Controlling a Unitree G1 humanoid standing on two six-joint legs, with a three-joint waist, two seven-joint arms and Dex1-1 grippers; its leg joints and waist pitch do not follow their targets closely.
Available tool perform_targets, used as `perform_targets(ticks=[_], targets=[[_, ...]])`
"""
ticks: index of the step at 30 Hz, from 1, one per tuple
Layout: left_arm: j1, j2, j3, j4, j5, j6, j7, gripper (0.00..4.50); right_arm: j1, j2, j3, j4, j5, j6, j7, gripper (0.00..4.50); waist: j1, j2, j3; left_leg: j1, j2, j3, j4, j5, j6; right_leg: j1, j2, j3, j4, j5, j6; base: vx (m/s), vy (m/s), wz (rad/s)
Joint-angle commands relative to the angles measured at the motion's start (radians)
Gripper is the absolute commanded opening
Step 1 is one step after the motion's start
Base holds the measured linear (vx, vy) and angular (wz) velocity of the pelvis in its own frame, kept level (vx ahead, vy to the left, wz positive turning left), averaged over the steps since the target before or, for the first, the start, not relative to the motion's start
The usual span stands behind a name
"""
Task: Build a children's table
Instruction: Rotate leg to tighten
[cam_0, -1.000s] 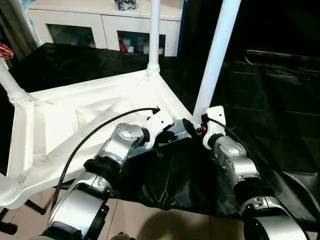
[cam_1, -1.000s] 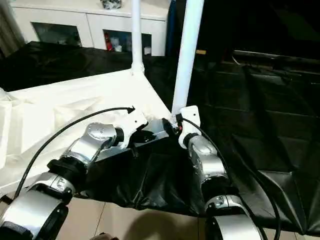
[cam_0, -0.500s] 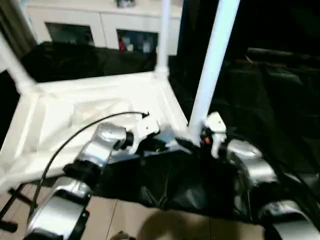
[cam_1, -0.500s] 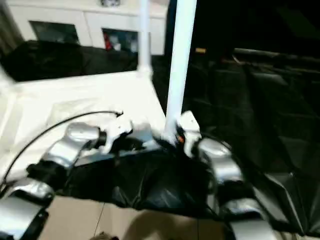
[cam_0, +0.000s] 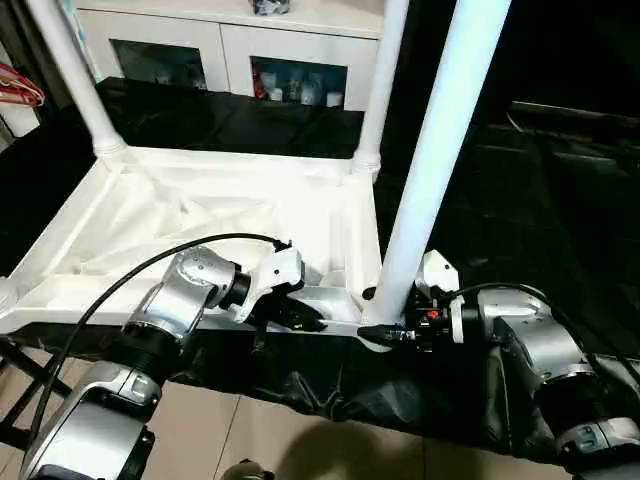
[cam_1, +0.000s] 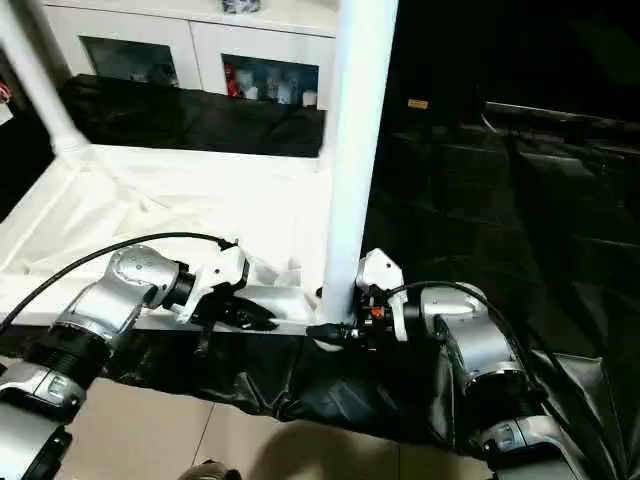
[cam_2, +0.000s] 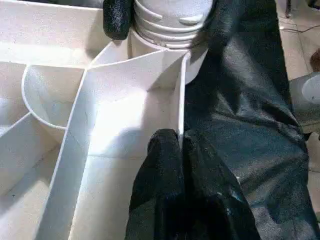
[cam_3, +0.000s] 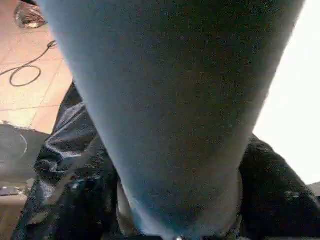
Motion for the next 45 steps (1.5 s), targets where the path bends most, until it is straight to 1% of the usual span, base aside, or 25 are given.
perform_targets(ticks=[1, 4, 7, 9, 10, 11, 12, 13, 14, 15, 17, 18, 19, 20, 22, 24, 25, 26, 27, 29, 34, 37, 38, 41, 45], targets=[[-0.013, -0.012, 0.002, -0.035, -0.022, -0.003, 0.023, 0.00, 0.017, 0.020, 0.074, -0.042, 0.004, 0.011, 0.065, 2.86, 0.000, -0.009, -0.062, 0.019, 0.067, -0.028, -0.072, -0.222, 0.041, 0.042, -0.098, 0.054, -0.074, -0.315, -0.192, 0.000, 0.000, 0.00], [-0.011, -0.018, 0.009, -0.038, -0.023, 0.002, 0.041, 0.00, 0.029, 0.030, 0.068, -0.064, 0.008, 0.030, 0.040, 2.74, 0.000, -0.009, -0.064, 0.018, 0.066, -0.027, -0.070, -0.204, 0.046, 0.043, -0.097, 0.053, -0.070, -0.283, -0.197, 0.000, 0.000, 0.00], [-0.020, -0.048, 0.019, -0.020, -0.019, 0.017, 0.099, 0.00, 0.028, 0.070, 0.032, -0.042, 0.012, 0.036, -0.053, 2.72, 0.000, -0.006, -0.063, 0.017, 0.065, -0.027, -0.070, -0.203, 0.045, 0.042, -0.098, 0.053, -0.071, -0.285, -0.199, 0.000, 0.000, 0.00], [-0.033, -0.069, 0.026, 0.004, -0.008, 0.023, 0.153, 0.00, 0.017, 0.098, 0.006, -0.012, 0.004, 0.030, -0.133, 2.72, -0.003, -0.008, -0.061, 0.019, 0.064, -0.029, -0.072, -0.224, 0.033, 0.042, -0.099, 0.052, -0.076, -0.324, -0.192, 0.000, 0.000, 0.00], [-0.042, -0.084, 0.031, 0.020, 0.000, 0.025, 0.190, 0.00, 0.011, 0.117, -0.010, 0.005, -0.001, 0.022, -0.183, 2.71, -0.008, -0.005, -0.059, 0.020, 0.064, -0.030, -0.074, -0.240, 0.022, 0.037, -0.099, 0.053, -0.080, -0.353, -0.185, 0.000, 0.000, 0.00], [-0.061, -0.117, 0.038, 0.050, 0.015, 0.037, 0.264, 0.00, -0.007, 0.158, -0.045, 0.050, -0.018, 0.014, -0.312, 2.71, -0.014, -0.006, -0.058, 0.023, 0.063, -0.033, -0.076, -0.263, 0.007, 0.037, -0.101, 0.052, -0.083, -0.387, -0.179, 0.000, 0.000, 0.00], [-0.061, -0.118, 0.038, 0.051, 0.015, 0.037, 0.266, 0.00, -0.008, 0.159, -0.045, 0.051, -0.018, 0.014, -0.314, 2.71, -0.021, -0.008, -0.058, 0.024, 0.060, -0.036, -0.077, -0.280, -0.005, 0.037, -0.100, 0.051, -0.086, -0.415, -0.172, 0.000, 0.000, 0.00], [-0.082, -0.152, 0.040, 0.083, 0.034, 0.047, 0.343, 0.00, -0.028, 0.198, -0.077, 0.094, -0.028, 0.027, -0.433, 2.71, -0.027, -0.007, -0.058, 0.024, 0.061, -0.036, -0.077, -0.278, -0.007, 0.038, -0.102, 0.053, -0.087, -0.417, -0.167, 0.000, 0.000, 0.00], [-0.084, -0.154, 0.039, 0.084, 0.035, 0.048, 0.348, 0.00, -0.029, 0.201, -0.078, 0.097, -0.029, 0.028, -0.440, 2.71, -0.027, -0.007, -0.058, 0.024, 0.061, -0.036, -0.077, -0.278, -0.007, 0.038, -0.102, 0.053, -0.087, -0.417, -0.167, 0.000, 0.000, 0.00], [-0.100, -0.181, 0.040, 0.110, 0.049, 0.055, 0.408, 0.00, -0.047, 0.229, -0.099, 0.131, -0.037, 0.037, -0.529, 2.71, -0.030, -0.004, -0.059, 0.025, 0.059, -0.036, -0.076, -0.278, -0.008, 0.038, -0.101, 0.052, -0.087, -0.404, -0.171, 0.000, 0.000, 0.00], [-0.118, -0.211, 0.040, 0.137, 0.058, 0.061, 0.465, 0.00, -0.074, 0.262, -0.126, 0.183, -0.047, 0.035, -0.642, 2.70, -0.035, -0.006, -0.061, 0.023, 0.058, -0.034, -0.074, -0.259, -0.001, 0.039, -0.101, 0.055, -0.085, -0.363, -0.178, 0.000, 0.000, 0.00], [-0.119, -0.212, 0.041, 0.138, 0.058, 0.062, 0.467, 0.00, -0.075, 0.264, -0.127, 0.184, -0.048, 0.035, -0.646, 2.70, -0.034, -0.004, -0.061, 0.024, 0.057, -0.034, -0.074, -0.254, -0.001, 0.038, -0.100, 0.054, -0.085, -0.353, -0.182, 0.000, 0.000, 0.00], [-0.135, -0.244, 0.047, 0.163, 0.065, 0.068, 0.526, 0.00, -0.109, 0.296, -0.152, 0.243, -0.062, 0.043, -0.771, 2.70, -0.037, -0.005, -0.064, 0.022, 0.057, -0.033, -0.073, -0.245, 0.001, 0.042, -0.099, 0.053, -0.081, -0.326, -0.190, 0.000, 0.000, 0.00], [-0.144, -0.263, 0.052, 0.178, 0.071, 0.071, 0.563, 0.00, -0.130, 0.315, -0.167, 0.279, -0.072, 0.047, -0.843, 2.70, -0.043, 0.000, -0.063, 0.024, 0.057, -0.031, -0.074, -0.238, -0.004, 0.036, -0.096, 0.055, -0.079, -0.303, -0.200, 0.000, 0.000, 0.00], [-0.164, -0.299, 0.052, 0.217, 0.092, 0.065, 0.647, 0.00, -0.166, 0.353, -0.182, 0.342, -0.094, 0.013, -0.940, 2.70, -0.044, -0.001, -0.065, 0.025, 0.055, -0.031, -0.072, -0.236, -0.007, 0.039, -0.096, 0.053, -0.079, -0.290, -0.202, 0.000, 0.000, 0.00], [-0.166, -0.304, 0.049, 0.221, 0.095, 0.061, 0.652, 0.00, -0.170, 0.359, -0.176, 0.350, -0.103, -0.005, -0.947, 2.70, -0.039, -0.001, -0.068, 0.024, 0.054, -0.029, -0.069, -0.223, 0.005, 0.042, -0.098, 0.055, -0.077, -0.250, -0.205, 0.000, 0.000, 0.00], [-0.167, -0.310, 0.048, 0.228, 0.098, 0.056, 0.656, 0.00, -0.175, 0.365, -0.169, 0.362, -0.116, -0.028, -0.954, 2.70, -0.038, -0.003, -0.071, 0.019, 0.053, -0.029, -0.069, -0.193, 0.021, 0.048, -0.097, 0.054, -0.069, -0.195, -0.212, 0.000, 0.000, 0.00], [-0.166, -0.311, 0.048, 0.227, 0.098, 0.053, 0.653, 0.00, -0.176, 0.369, -0.172, 0.364, -0.106, -0.026, -0.936, 3.05, -0.038, -0.002, -0.070, 0.017, 0.053, -0.028, -0.068, -0.177, 0.039, 0.050, -0.096, 0.053, -0.066, -0.161, -0.221, 0.000, 0.000, 0.00], [-0.166, -0.312, 0.046, 0.227, 0.095, 0.051, 0.647, 0.00, -0.177, 0.374, -0.181, 0.367, -0.090, -0.024, -0.921, 3.05, -0.038, -0.003, -0.070, 0.015, 0.052, -0.028, -0.067, -0.170, 0.052, 0.052, -0.096, 0.053, -0.065, -0.150, -0.225, 0.000, 0.000, 0.00], [-0.156, -0.303, 0.038, 0.212, 0.088, 0.038, 0.609, 0.00, -0.177, 0.374, -0.190, 0.360, -0.068, -0.022, -0.878, 3.43, -0.038, 0.000, -0.068, 0.015, 0.053, -0.028, -0.068, -0.181, 0.058, 0.052, -0.098, 0.052, -0.069, -0.174, -0.225, 0.000, 0.000, 0.00], [-0.143, -0.285, 0.033, 0.199, 0.083, 0.014, 0.551, 0.00, -0.187, 0.352, -0.178, 0.379, -0.080, -0.066, -0.837, 3.75, -0.041, 0.001, -0.067, 0.019, 0.057, -0.030, -0.072, -0.216, 0.042, 0.049, -0.099, 0.052, -0.073, -0.225, -0.219, 0.000, 0.000, 0.00], [-0.107, -0.243, 0.020, 0.144, 0.056, -0.014, 0.431, 0.00, -0.164, 0.303, -0.138, 0.331, -0.065, -0.084, -0.664, 3.75, -0.043, -0.002, -0.068, 0.013, 0.056, -0.031, -0.069, -0.201, 0.058, 0.055, -0.099, 0.051, -0.068, -0.184, -0.229, 0.000, 0.000, 0.00], [-0.107, -0.243, 0.020, 0.144, 0.056, -0.014, 0.431, 0.00, -0.164, 0.303, -0.138, 0.331, -0.065, -0.084, -0.664, 3.75, -0.041, -0.002, -0.068, 0.012, 0.056, -0.029, -0.068, -0.189, 0.069, 0.057, -0.101, 0.052, -0.066, -0.169, -0.234, 0.000, 0.000, 0.00], [-0.074, -0.190, 0.008, 0.080, 0.027, -0.011, 0.315, 0.00, -0.120, 0.241, -0.086, 0.239, -0.038, -0.079, -0.444, 3.75, -0.035, -0.001, -0.068, 0.011, 0.061, -0.026, -0.067, -0.164, 0.088, 0.057, -0.098, 0.050, -0.061, -0.143, -0.246, 0.000, 0.000, 0.00], [-0.051, -0.138, 0.002, 0.032, 0.005, -0.014, 0.222, 0.00, -0.070, 0.171, -0.033, 0.134, -0.001, -0.053, -0.253, 3.75, -0.024, 0.002, -0.065, 0.016, 0.067, -0.026, -0.069, -0.210, 0.082, 0.052, -0.097, 0.048, -0.065, -0.199, -0.242, 0.000, 0.000, 0.00]])
